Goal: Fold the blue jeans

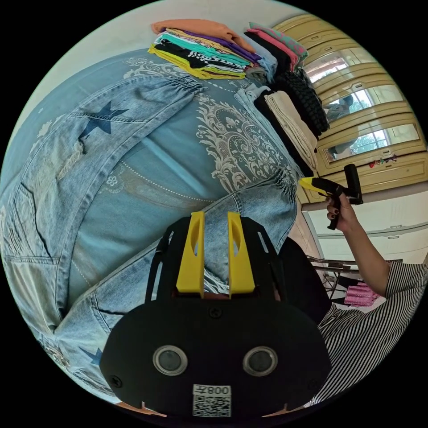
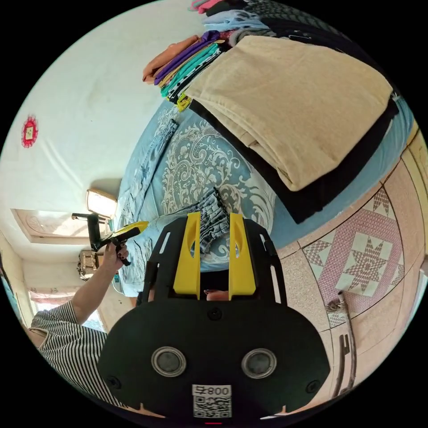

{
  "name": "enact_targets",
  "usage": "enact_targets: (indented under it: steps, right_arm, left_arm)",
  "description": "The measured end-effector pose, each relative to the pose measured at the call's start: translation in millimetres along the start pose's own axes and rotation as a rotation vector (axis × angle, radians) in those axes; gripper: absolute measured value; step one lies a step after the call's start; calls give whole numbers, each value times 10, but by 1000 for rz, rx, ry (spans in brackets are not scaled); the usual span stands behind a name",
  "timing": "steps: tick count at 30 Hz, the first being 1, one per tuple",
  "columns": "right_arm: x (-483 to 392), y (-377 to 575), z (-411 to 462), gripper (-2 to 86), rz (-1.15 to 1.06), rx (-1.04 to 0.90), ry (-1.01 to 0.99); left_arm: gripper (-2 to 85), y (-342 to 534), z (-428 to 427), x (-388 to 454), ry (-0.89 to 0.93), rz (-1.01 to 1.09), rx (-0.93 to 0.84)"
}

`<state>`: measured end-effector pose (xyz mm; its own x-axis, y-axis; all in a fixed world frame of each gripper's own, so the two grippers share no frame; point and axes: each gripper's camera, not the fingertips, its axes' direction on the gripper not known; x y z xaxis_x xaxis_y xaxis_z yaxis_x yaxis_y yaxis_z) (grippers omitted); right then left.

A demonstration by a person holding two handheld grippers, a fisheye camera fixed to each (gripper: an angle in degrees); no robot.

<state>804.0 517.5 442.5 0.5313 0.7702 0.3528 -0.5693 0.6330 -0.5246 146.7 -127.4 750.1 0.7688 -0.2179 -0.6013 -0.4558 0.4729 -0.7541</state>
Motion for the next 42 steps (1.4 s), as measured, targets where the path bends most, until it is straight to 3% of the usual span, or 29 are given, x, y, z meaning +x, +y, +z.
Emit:
enact_targets:
  steps: [4, 7, 10, 16, 22, 25, 30, 35, 40, 42]
  right_arm:
    - [-301, -222, 250, 101, -113, -97, 174]
    - [-439, -274, 337, 87, -139, -119, 239]
    - [-523, -303, 295, 54, -148, -133, 205]
    - [-892, -380, -296, 20, -272, 76, 29]
    - [-897, -742, 158, 14, -149, -93, 103]
    - [-973, -711, 97, 6, -124, -33, 153]
    - [-1430, -630, 41, 2, -234, 19, 105]
    - [-2609, -569, 847, 1, -555, -231, 3]
    - [-3239, -235, 1783, 1, -716, -599, 47]
    - [-3306, -148, 1732, 1, -734, -495, 57]
  left_arm:
    - [77, -221, 145, 128, -78, 41, -120]
    - [66, -253, 101, 161, -107, 32, -113]
    - [43, -233, 14, 195, -110, 38, -93]
    - [24, -98, -484, 295, -105, 36, 105]
    - [16, -78, -475, 62, -84, -95, 77]
    - [16, 206, -721, -2, -25, -93, 153]
    - [12, 1010, -1105, -305, -140, -232, 204]
    - [4, 1922, -1302, -788, -275, -565, 136]
    - [1, 2464, -1284, -776, -226, -623, 106]
    - [1, 2584, -1296, -712, -236, -609, 105]
